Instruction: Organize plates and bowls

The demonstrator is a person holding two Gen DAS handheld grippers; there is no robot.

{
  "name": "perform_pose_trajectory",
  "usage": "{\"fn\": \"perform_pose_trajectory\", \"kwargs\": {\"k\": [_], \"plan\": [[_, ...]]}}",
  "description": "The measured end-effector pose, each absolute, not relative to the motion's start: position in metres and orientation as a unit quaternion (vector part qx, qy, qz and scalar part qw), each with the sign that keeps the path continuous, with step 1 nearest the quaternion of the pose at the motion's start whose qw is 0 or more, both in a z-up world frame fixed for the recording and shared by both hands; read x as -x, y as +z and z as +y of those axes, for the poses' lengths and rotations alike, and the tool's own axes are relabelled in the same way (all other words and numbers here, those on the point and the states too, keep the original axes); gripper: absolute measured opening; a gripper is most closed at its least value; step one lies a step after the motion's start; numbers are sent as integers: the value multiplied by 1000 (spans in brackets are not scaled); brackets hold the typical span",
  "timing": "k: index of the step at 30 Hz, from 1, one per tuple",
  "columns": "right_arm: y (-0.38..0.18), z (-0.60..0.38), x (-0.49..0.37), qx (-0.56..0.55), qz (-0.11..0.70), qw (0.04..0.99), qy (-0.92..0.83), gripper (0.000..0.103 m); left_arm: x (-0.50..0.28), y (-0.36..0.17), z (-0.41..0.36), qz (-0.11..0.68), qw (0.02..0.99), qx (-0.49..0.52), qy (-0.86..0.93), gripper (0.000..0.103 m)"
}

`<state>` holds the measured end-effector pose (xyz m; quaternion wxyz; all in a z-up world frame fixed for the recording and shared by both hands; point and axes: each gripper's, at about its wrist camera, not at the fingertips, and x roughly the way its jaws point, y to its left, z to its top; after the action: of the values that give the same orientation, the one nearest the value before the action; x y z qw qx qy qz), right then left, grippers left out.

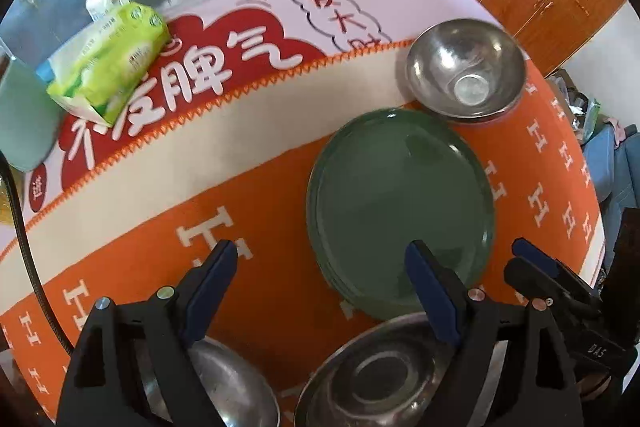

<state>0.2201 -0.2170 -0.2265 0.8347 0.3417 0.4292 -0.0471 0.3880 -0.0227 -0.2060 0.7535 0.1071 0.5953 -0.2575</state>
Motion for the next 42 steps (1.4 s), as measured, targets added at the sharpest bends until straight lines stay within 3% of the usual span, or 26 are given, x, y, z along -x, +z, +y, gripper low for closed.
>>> {"fn": "perform_pose_trajectory", "kwargs": {"k": [4,14,23,27,32,42], "plan": [[-238,-223,-222,-362,423,830,-41,82,-394,-224,-28,610,745,-116,-245,85],[-255,-227,-231,-372,426,823,-39,54,-408,-251,-28,636,727,-87,-244,85],[-260,-232,-229,-384,418,822,-40,36,-408,-264,-34,647,715,-86,-252,72],[-262,-235,-227,-384,420,821,-50,24,-403,-262,-40,638,721,-95,-254,56],[-264,-238,-224,-394,419,816,-55,16,-397,-260,-49,628,724,-106,-264,38],[-262,-236,-226,-383,425,818,-64,12,-390,-261,-54,620,733,-105,-260,35]]}}
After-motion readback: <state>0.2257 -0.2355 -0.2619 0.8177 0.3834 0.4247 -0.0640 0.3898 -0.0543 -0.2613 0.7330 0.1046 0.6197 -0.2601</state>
